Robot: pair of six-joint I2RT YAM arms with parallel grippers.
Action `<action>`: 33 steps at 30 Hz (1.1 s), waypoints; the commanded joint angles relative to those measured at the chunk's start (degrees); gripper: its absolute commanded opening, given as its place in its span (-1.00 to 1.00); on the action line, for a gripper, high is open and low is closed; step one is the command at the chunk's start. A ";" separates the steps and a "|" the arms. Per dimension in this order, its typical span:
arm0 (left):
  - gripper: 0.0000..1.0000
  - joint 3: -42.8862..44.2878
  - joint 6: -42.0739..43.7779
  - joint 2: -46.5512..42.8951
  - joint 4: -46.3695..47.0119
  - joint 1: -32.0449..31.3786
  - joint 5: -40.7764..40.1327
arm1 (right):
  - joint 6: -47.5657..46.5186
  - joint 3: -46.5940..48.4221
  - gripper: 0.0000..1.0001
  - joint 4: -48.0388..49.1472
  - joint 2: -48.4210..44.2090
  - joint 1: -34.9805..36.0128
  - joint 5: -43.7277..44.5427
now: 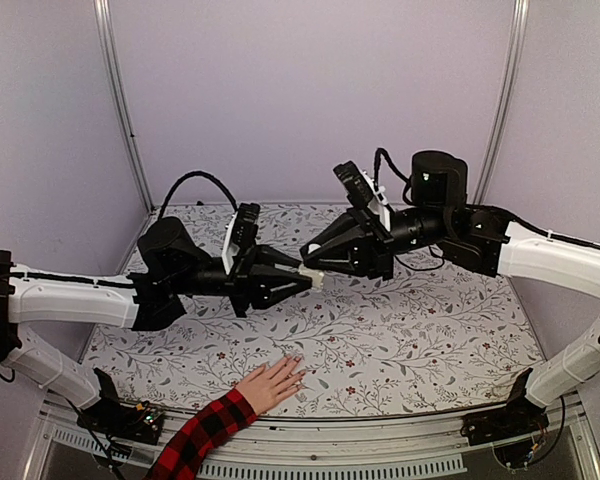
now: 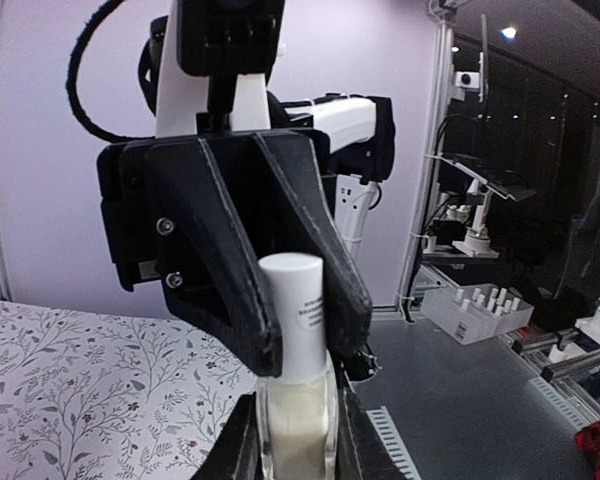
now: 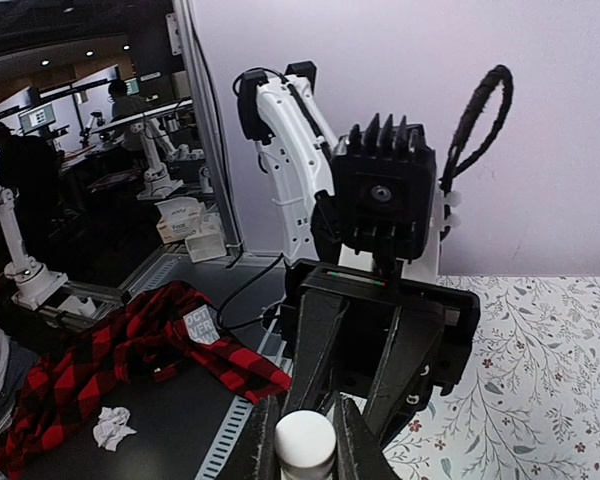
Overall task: Paint the nails
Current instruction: Unscrew the nail polish bottle.
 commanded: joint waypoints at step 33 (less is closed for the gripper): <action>-1.00 -1.11 9.28 -6.00 -8.12 -1.31 -18.06 | 6.72 -4.78 0.57 5.06 -9.93 -0.94 23.61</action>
